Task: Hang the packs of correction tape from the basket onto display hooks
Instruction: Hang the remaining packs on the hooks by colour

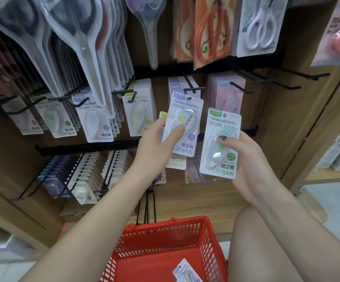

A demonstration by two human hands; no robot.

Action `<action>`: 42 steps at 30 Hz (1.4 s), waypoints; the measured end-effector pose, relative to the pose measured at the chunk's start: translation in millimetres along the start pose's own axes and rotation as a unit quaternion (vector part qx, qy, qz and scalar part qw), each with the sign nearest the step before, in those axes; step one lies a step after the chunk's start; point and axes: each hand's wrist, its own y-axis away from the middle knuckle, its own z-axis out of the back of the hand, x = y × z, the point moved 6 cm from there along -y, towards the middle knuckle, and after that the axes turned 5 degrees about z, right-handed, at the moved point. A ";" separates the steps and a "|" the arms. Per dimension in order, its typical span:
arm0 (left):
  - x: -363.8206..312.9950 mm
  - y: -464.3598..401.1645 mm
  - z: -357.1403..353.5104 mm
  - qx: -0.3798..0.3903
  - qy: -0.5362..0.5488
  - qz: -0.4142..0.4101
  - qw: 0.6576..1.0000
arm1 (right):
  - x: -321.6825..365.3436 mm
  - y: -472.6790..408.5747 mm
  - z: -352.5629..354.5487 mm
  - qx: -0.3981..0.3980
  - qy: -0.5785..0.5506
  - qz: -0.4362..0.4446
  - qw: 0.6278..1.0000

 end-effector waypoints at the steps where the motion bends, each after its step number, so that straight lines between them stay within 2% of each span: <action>1: 2.3 -3.8 -0.3 -0.009 -0.008 0.009 1.000 | -0.4 -0.2 -0.7 -0.003 0.000 -0.001 1.000; 5: 6.9 -24.5 -2.1 -0.016 -0.142 0.035 0.989 | -4.9 -2.0 -6.0 -0.009 0.001 -0.012 1.000; 9: 12.8 -35.6 -3.5 0.034 -0.257 0.104 0.960 | -8.2 -3.6 -15.7 -0.001 0.021 -0.006 1.000; 12: 13.3 -24.8 10.5 0.025 -0.303 0.116 0.946 | -12.0 -2.5 -27.5 0.010 0.035 -0.009 0.999; 15: 13.6 -3.9 34.6 -0.003 -0.279 0.115 0.953 | -20.0 -0.2 -44.3 0.028 0.029 -0.014 0.999; 17: 12.7 11.5 51.4 -0.017 -0.225 0.094 0.970 | -29.1 1.8 -60.8 0.044 0.031 -0.019 0.998; 19: 12.9 27.7 61.1 0.019 -0.126 0.074 0.989 | -39.1 3.0 -78.8 0.051 0.052 -0.013 0.997; 21: 17.1 40.9 67.3 0.061 -0.062 0.059 0.994 | -49.2 3.9 -96.3 0.048 0.077 -0.005 0.996; 26: 28.6 54.0 98.6 0.027 -0.035 0.009 0.999 | -72.3 10.1 -143.7 0.071 0.055 -0.017 0.996; 29: 35.4 60.2 120.4 0.015 0.006 0.016 1.000 | -79.3 12.2 -163.2 0.095 0.055 -0.041 0.993; 32: 39.8 65.9 140.7 -0.001 0.028 0.033 0.999 | -85.7 7.1 -166.4 0.073 0.089 -0.047 0.992; 36: 41.0 68.8 154.2 0.007 0.052 0.049 0.997 | -103.7 15.8 -182.9 0.147 -0.012 -0.176 0.973; 42: 49.1 72.2 162.9 0.021 0.101 0.072 0.992 | -110.5 11.2 -191.6 0.180 -0.010 -0.165 0.970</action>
